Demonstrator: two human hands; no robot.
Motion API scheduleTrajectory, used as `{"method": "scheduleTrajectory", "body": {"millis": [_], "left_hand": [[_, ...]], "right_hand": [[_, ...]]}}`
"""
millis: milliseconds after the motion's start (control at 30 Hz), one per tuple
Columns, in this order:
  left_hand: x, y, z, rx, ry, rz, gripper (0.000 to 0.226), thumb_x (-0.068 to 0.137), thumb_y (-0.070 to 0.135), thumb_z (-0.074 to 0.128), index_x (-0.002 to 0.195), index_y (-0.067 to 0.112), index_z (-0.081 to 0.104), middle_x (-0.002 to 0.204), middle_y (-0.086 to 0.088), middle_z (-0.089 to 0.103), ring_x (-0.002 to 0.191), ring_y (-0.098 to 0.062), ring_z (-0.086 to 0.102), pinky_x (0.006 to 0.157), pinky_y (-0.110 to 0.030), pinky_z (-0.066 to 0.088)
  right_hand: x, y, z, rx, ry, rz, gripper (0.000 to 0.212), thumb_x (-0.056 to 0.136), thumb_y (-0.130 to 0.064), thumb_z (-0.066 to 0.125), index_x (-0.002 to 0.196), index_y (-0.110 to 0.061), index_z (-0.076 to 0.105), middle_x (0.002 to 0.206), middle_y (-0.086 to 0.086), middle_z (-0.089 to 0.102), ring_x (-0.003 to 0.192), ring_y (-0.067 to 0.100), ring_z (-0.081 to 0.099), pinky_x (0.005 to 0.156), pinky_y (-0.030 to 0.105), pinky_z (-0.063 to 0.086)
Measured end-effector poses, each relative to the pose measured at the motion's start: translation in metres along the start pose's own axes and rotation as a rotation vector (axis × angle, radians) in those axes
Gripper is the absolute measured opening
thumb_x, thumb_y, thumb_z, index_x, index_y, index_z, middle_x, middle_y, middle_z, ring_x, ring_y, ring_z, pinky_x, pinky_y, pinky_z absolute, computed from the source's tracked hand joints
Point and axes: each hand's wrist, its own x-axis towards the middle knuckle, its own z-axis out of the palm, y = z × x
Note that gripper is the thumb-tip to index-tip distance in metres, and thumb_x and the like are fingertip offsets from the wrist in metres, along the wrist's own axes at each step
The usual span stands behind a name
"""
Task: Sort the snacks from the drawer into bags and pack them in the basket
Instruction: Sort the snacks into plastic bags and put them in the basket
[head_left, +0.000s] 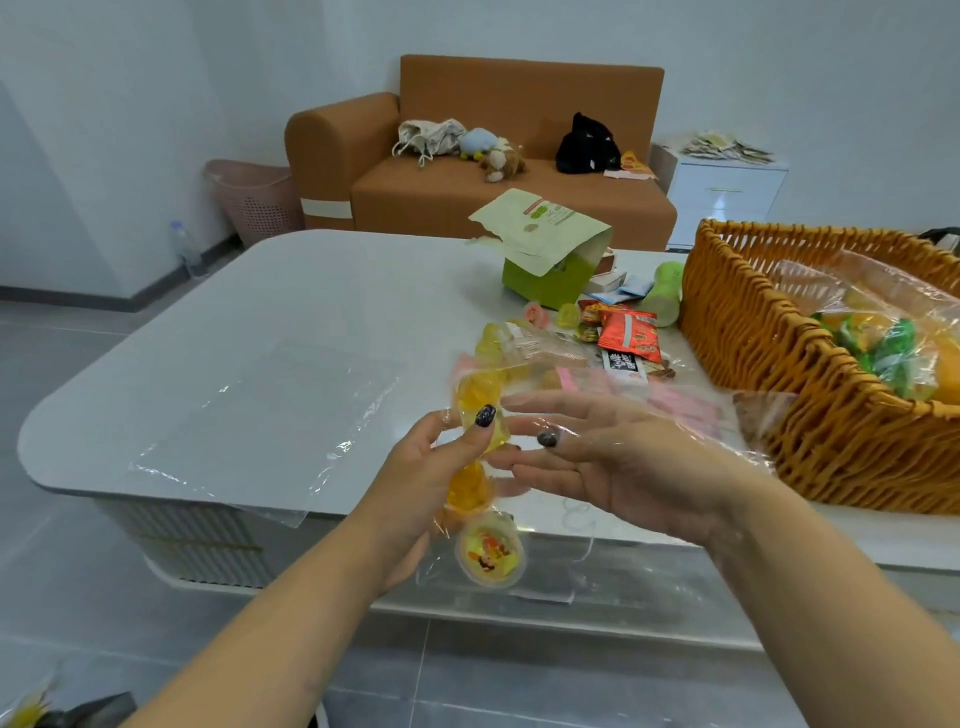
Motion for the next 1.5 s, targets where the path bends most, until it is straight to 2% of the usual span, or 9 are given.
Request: {"method": "scheduleTrajectory", "body": {"millis": [300,567,833,967,1100,1167,1267,1400,1500], "left_hand": [[0.002,-0.017,0.011,0.086,0.055,-0.098,0.028,0.090,0.051,0.060,0.107,0.029,0.064,0.107,0.001,0.073,0.100,-0.024,0.071,0.093,-0.055,0.053],[0.003,-0.008,0.008,0.031,0.140,-0.048,0.071,0.060,0.066,0.080,0.116,0.026,0.064,0.109,0.000,0.074,0.099,-0.025,0.071,0.092,-0.054,0.054],[0.000,0.000,0.010,-0.059,0.036,-0.116,0.052,0.077,0.047,0.065,0.115,0.012,0.062,0.100,-0.011,0.075,0.094,-0.027,0.073,0.088,-0.046,0.056],[0.009,-0.002,0.002,-0.143,0.269,-0.115,0.038,0.089,0.041,0.064,0.113,0.012,0.059,0.091,-0.005,0.077,0.086,-0.021,0.075,0.081,-0.048,0.058],[0.021,-0.003,-0.019,-0.231,0.470,-0.149,0.044,0.091,0.049,0.061,0.115,0.012,0.061,0.096,-0.006,0.076,0.081,-0.016,0.073,0.054,-0.026,0.051],[0.022,0.000,-0.027,-0.295,0.511,-0.147,0.042,0.090,0.050,0.061,0.114,0.016,0.060,0.096,-0.004,0.075,0.083,-0.014,0.073,0.055,-0.026,0.051],[0.023,0.010,-0.035,-0.362,0.510,-0.120,0.041,0.088,0.052,0.063,0.112,0.020,0.061,0.099,-0.003,0.074,0.078,-0.011,0.074,0.053,-0.024,0.052],[0.023,0.018,-0.046,-0.430,0.548,-0.068,0.038,0.088,0.052,0.062,0.110,0.021,0.059,0.103,-0.002,0.072,0.080,-0.011,0.074,0.056,-0.025,0.055],[0.025,0.020,-0.052,-0.515,0.580,-0.063,0.035,0.088,0.051,0.062,0.104,0.020,0.056,0.113,-0.007,0.069,0.093,-0.018,0.072,0.073,-0.035,0.060]], "right_hand": [[-0.004,0.009,-0.002,-0.266,-0.003,0.118,0.035,0.090,0.007,0.050,0.097,-0.014,0.077,0.111,0.009,0.071,0.104,0.021,0.068,0.082,0.028,0.055],[-0.010,-0.002,-0.006,-0.364,-0.014,0.040,0.038,0.098,0.005,0.037,0.124,-0.008,0.061,0.122,0.001,0.067,0.112,0.021,0.065,0.095,0.036,0.053],[-0.013,-0.005,-0.014,-0.312,-0.210,0.104,0.042,0.095,0.004,0.044,0.135,-0.009,0.051,0.133,0.009,0.060,0.119,0.034,0.059,0.095,0.041,0.052],[-0.012,-0.014,-0.018,-0.267,0.216,-0.126,0.029,0.095,0.000,0.046,0.120,-0.007,0.060,0.115,0.012,0.070,0.100,0.032,0.069,0.085,0.039,0.058],[-0.002,-0.010,-0.031,-0.089,0.708,-0.327,0.027,0.092,0.010,0.042,0.101,-0.003,0.063,0.088,0.014,0.071,0.068,0.020,0.071,0.062,0.028,0.059],[0.005,0.003,-0.041,-0.256,0.841,-0.300,0.026,0.090,0.009,0.044,0.095,-0.007,0.063,0.085,0.009,0.069,0.064,0.015,0.068,0.059,0.027,0.057],[0.022,0.030,-0.054,-0.766,0.916,-0.279,0.019,0.089,0.000,0.053,0.099,-0.014,0.061,0.104,0.005,0.064,0.088,0.018,0.063,0.079,0.037,0.054],[0.047,0.064,-0.057,-1.288,0.541,-0.261,0.047,0.096,-0.026,0.055,0.140,-0.021,0.041,0.150,0.000,0.033,0.140,0.017,0.026,0.114,0.030,0.024],[0.069,0.071,-0.065,-1.565,0.471,-0.257,0.052,0.100,-0.030,0.045,0.149,-0.029,0.028,0.162,-0.002,0.000,0.149,0.020,-0.009,0.120,0.040,-0.001]]}}
